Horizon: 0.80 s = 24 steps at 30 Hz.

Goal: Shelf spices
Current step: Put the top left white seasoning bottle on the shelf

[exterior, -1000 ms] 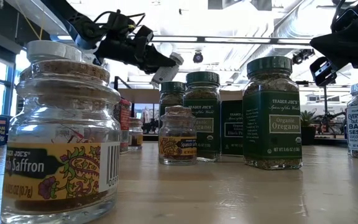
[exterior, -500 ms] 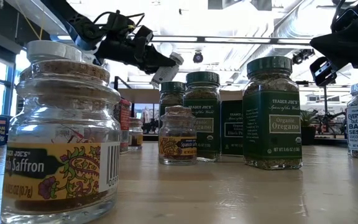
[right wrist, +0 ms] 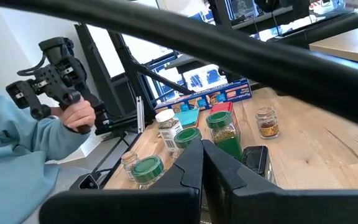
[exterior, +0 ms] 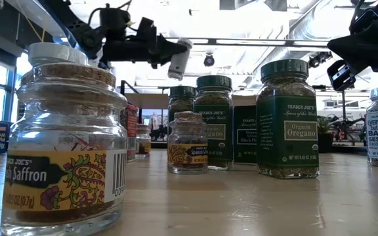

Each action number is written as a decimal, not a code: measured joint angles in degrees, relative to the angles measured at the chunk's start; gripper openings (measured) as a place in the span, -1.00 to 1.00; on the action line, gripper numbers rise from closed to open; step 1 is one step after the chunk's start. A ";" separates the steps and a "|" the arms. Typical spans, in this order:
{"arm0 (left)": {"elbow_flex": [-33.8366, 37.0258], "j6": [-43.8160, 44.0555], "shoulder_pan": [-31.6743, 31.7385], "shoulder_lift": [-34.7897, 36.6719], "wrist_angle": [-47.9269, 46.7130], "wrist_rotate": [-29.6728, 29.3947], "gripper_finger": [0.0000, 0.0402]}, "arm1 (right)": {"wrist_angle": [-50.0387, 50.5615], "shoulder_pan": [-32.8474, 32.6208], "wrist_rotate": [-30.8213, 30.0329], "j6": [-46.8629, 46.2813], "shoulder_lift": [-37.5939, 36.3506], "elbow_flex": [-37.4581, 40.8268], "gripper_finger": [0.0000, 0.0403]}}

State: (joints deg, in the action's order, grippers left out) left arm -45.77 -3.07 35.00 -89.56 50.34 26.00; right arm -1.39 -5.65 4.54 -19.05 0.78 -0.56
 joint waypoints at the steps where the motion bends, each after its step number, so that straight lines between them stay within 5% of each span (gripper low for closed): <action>1: 0.87 0.63 -0.60 0.00 1.98 -1.81 -0.02 | 0.01 0.00 0.00 -0.02 0.01 0.00 -1.00; 7: 2.13 -4.06 -7.58 0.00 3.42 -15.38 -0.02 | 0.01 0.00 -0.01 -0.01 0.01 0.00 -1.00; 15: 1.89 -11.32 -17.53 -0.07 3.37 -46.62 0.00 | 0.00 0.00 -0.01 -0.02 0.01 0.01 -1.00; 24: 1.85 -1.65 -16.49 -3.96 3.20 -52.83 0.01 | 0.02 0.00 -0.02 -0.02 0.02 0.00 -1.00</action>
State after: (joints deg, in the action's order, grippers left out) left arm -43.92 -4.72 18.50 -93.52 53.53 -26.83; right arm -1.37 -5.65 4.52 -19.07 0.80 -0.56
